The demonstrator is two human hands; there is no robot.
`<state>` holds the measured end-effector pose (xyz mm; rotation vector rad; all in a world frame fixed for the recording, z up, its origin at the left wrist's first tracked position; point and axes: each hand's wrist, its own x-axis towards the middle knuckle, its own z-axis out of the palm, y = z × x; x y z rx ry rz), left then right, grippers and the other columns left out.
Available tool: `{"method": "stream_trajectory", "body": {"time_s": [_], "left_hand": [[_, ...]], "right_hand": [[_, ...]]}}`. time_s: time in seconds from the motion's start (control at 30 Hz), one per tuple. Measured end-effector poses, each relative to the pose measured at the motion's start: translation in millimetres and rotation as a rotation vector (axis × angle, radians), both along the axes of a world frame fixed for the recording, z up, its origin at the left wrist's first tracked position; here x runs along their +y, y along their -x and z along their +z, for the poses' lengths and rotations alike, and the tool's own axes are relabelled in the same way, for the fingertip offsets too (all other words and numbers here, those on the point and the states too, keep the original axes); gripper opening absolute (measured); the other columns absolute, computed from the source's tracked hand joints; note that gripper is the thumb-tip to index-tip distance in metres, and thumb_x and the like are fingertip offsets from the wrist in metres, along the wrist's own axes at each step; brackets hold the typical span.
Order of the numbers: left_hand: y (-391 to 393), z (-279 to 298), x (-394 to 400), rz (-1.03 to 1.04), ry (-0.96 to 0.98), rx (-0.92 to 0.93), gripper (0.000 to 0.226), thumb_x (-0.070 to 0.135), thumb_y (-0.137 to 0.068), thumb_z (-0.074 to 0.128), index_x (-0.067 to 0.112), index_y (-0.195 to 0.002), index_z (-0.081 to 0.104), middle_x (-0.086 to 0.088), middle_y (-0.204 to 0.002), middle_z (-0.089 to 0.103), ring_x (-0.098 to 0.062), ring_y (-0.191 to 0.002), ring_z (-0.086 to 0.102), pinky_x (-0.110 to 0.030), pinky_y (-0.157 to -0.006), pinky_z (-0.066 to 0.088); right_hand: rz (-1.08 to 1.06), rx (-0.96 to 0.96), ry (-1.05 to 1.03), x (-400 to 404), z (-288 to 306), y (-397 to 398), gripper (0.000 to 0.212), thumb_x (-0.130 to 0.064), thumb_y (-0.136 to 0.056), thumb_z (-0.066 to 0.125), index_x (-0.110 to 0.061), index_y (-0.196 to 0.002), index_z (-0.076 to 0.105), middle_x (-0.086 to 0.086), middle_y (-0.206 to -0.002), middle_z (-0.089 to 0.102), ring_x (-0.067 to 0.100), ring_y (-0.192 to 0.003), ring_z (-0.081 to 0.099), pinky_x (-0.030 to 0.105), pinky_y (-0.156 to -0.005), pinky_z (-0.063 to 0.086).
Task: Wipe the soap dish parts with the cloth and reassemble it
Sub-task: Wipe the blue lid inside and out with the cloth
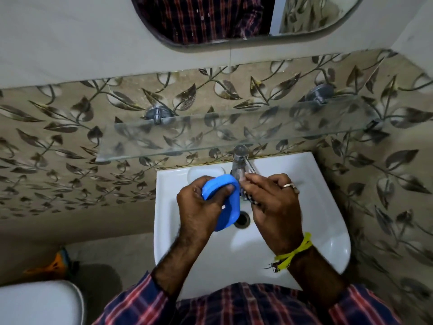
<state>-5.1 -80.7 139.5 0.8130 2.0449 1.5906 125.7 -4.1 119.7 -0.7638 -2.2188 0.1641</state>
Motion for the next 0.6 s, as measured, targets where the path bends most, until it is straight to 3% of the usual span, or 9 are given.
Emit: {"method": "stream_trajectory", "body": {"time_s": [0.17, 0.23, 0.37, 0.47, 0.6], "left_hand": [[3, 15, 8, -0.047, 0.015, 0.109, 0.018, 0.018, -0.075, 0.087, 0.023, -0.083, 0.072, 0.003, -0.078, 0.073, -0.018, -0.074, 0.068, -0.032, -0.071, 0.059], [-3, 14, 8, -0.084, 0.038, 0.149, 0.015, 0.017, -0.075, 0.087, 0.019, -0.083, 0.074, 0.005, -0.076, 0.071, -0.012, -0.072, 0.065, -0.023, -0.068, 0.054], [-3, 9, 4, -0.116, 0.049, 0.232, 0.014, 0.002, -0.076, 0.079, 0.013, -0.075, 0.069, 0.004, -0.068, 0.066, -0.014, -0.071, 0.061, -0.020, -0.061, 0.050], [0, 9, 2, -0.092, 0.017, 0.260, 0.022, -0.004, -0.076, 0.075, 0.018, -0.078, 0.070, 0.005, -0.070, 0.067, -0.012, -0.068, 0.062, -0.022, -0.065, 0.054], [-8, 2, -2, -0.104, 0.036, 0.214, 0.017, -0.004, -0.077, 0.075, 0.013, -0.082, 0.074, -0.002, -0.073, 0.072, -0.019, -0.068, 0.067, -0.039, -0.068, 0.060]], "right_hand": [[-0.145, 0.291, 0.172, -9, 4, 11, 0.036, 0.002, -0.079, 0.060, -0.008, -0.110, 0.075, 0.003, -0.110, 0.075, 0.027, -0.088, 0.064, 0.037, -0.082, 0.054], [-0.147, 0.350, 0.182, -4, 13, 11, 0.036, 0.004, -0.078, 0.065, -0.007, -0.110, 0.075, 0.004, -0.111, 0.075, 0.028, -0.091, 0.067, 0.037, -0.085, 0.054], [0.106, 0.138, 0.013, -6, 26, 12, 0.033, -0.001, -0.087, 0.062, -0.008, -0.117, 0.073, 0.002, -0.121, 0.072, 0.029, -0.090, 0.061, 0.040, -0.081, 0.051], [0.130, 0.060, -0.037, -8, 25, 7, 0.031, -0.008, -0.099, 0.050, -0.008, -0.124, 0.068, 0.003, -0.125, 0.069, 0.030, -0.087, 0.060, 0.042, -0.077, 0.052], [0.113, 0.030, -0.061, -13, 12, -1, 0.030, -0.013, -0.103, 0.048, -0.006, -0.127, 0.066, 0.006, -0.129, 0.067, 0.030, -0.093, 0.064, 0.043, -0.078, 0.052]]}}
